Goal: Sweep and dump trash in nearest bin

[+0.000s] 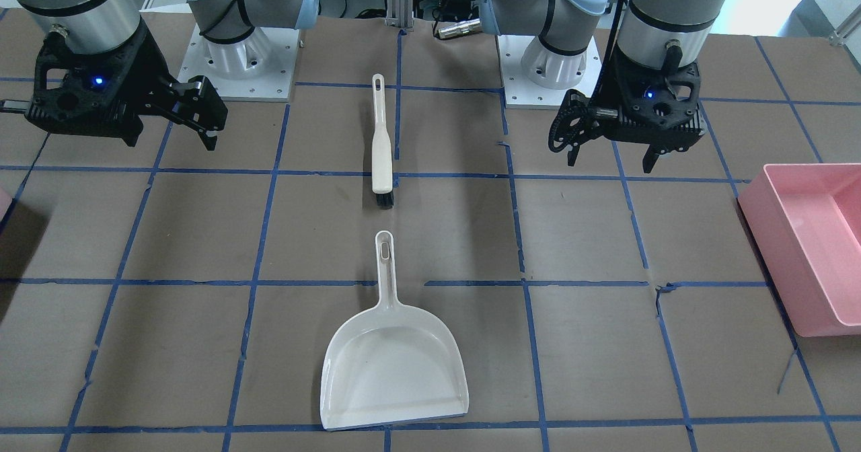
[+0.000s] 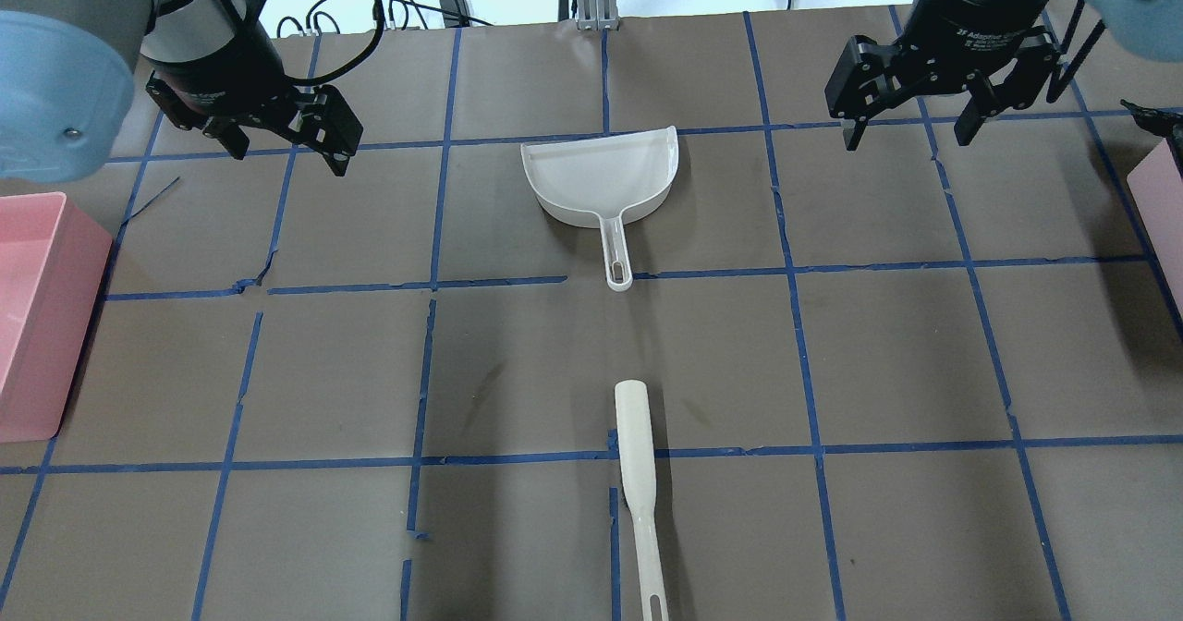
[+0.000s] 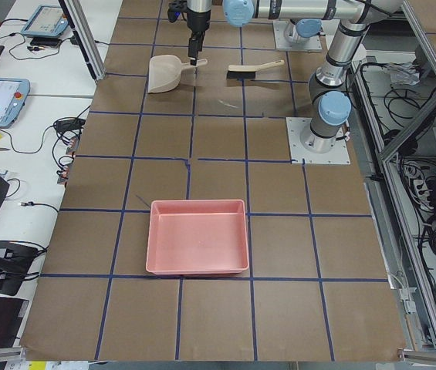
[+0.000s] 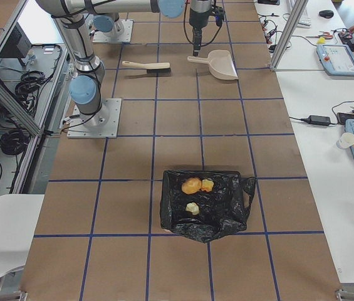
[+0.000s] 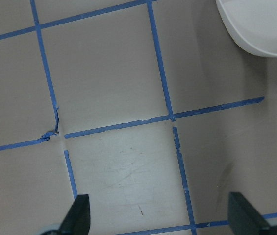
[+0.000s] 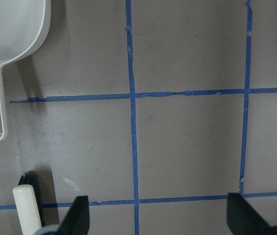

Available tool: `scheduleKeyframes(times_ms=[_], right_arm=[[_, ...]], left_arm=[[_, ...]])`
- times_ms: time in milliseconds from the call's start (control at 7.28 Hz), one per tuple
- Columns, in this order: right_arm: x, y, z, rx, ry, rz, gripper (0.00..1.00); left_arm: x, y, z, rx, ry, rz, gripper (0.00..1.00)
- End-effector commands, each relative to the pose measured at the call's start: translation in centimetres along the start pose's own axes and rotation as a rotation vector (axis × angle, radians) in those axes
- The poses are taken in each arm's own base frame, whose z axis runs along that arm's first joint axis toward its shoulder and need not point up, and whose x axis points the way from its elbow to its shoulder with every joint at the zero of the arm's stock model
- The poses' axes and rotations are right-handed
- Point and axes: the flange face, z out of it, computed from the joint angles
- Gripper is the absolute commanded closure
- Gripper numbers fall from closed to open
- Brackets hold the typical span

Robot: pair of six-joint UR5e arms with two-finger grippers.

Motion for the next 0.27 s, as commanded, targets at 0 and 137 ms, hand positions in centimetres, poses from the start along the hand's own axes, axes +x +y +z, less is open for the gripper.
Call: scheduleKeyframes(times_ms=[0, 137], right_arm=[[0.00, 0.06, -0.02, 0.001, 0.000, -0.003, 0.00], [0.00, 0.06, -0.02, 0.001, 0.000, -0.003, 0.00]], left_arm=[[-0.12, 0.02, 0.08, -0.002, -0.004, -0.001, 0.00], [-0.08, 0.05, 0.21, -0.003, -0.002, 0.000, 0.00]])
